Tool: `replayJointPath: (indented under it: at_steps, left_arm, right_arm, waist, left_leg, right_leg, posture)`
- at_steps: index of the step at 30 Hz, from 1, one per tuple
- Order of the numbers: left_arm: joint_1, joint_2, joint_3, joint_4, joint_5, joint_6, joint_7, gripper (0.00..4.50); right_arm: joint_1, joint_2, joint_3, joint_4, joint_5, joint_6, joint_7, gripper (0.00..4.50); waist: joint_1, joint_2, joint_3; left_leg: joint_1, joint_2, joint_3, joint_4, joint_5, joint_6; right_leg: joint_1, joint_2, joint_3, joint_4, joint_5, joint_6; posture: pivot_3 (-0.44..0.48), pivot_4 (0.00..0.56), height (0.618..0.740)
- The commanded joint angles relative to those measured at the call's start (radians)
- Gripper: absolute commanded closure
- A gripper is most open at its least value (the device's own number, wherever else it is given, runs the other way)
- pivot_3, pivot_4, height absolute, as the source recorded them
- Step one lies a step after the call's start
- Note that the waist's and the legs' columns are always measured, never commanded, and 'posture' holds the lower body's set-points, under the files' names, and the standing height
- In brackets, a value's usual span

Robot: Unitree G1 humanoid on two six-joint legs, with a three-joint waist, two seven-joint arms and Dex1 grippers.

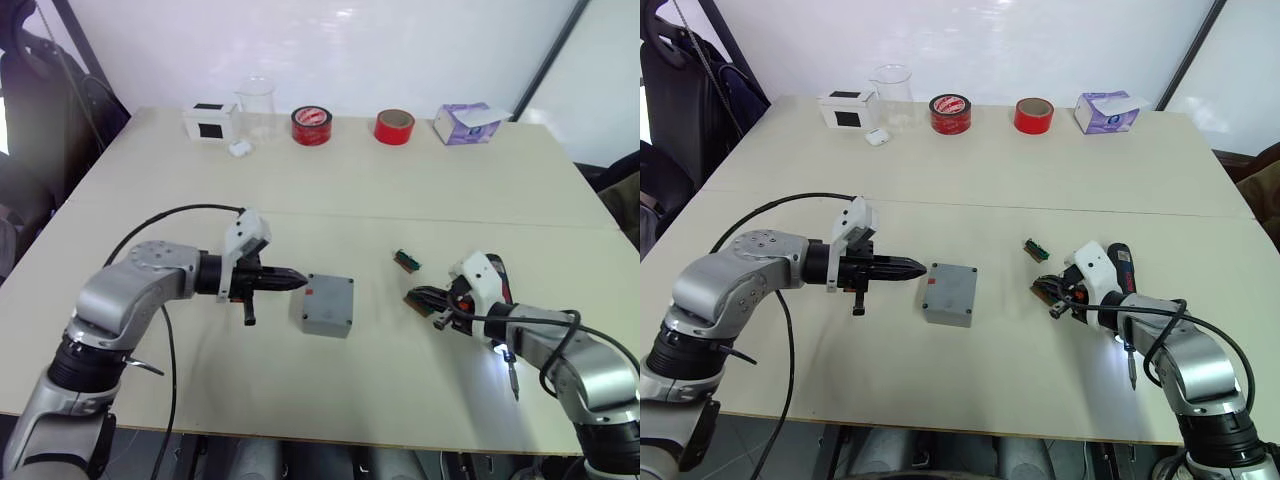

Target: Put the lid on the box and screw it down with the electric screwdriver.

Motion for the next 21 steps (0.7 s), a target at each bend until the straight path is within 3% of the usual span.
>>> replayJointPath:
  at_steps: [1, 9, 15, 21]
  left_arm:
    - [-0.001, 0.005, 0.003, -0.020, -0.006, -0.016, -0.001, 4.50]
    - [0.004, 0.012, 0.014, -0.011, -0.013, -0.013, -0.009, 4.50]
    - [0.016, 0.061, 0.030, -0.006, -0.018, -0.018, -0.048, 4.50]
    - [0.043, 0.089, 0.036, -0.019, -0.017, -0.033, -0.051, 4.50]
  right_arm:
    - [-0.010, -0.016, -0.060, -0.053, 0.035, -0.007, 0.016, 4.40]
    - [-0.078, -0.003, -0.085, -0.136, 0.120, 0.043, 0.012, 4.40]
    - [-0.167, 0.057, 0.043, -0.200, 0.125, 0.071, -0.024, 4.40]
    - [-0.163, 0.073, 0.148, -0.209, 0.059, 0.019, -0.031, 4.40]
  waist:
    - [0.000, 0.000, 0.000]
    - [-0.001, 0.000, 0.000]
    - [-0.005, 0.000, 0.000]
    - [0.001, 0.000, 0.000]
  left_leg:
    - [0.000, 0.000, 0.000, 0.000, 0.000, 0.000]
    - [0.000, 0.000, 0.000, 0.000, 0.000, 0.000]
    - [0.000, 0.001, 0.000, 0.000, 0.000, 0.000]
    - [0.000, 0.000, 0.000, 0.000, 0.000, 0.000]
  right_leg:
    - [0.000, 0.000, 0.000, 0.000, 0.000, 0.000]
    - [0.000, 0.000, 0.000, 0.000, 0.000, 0.000]
    - [0.000, 0.001, 0.000, 0.001, 0.000, 0.000]
    - [-0.001, -0.001, 0.000, 0.002, -0.002, -0.003]
  posture:
    - [0.000, 0.150, 0.740]
    - [0.000, 0.150, 0.740]
    - [0.000, 0.150, 0.740]
    - [0.000, 0.150, 0.740]
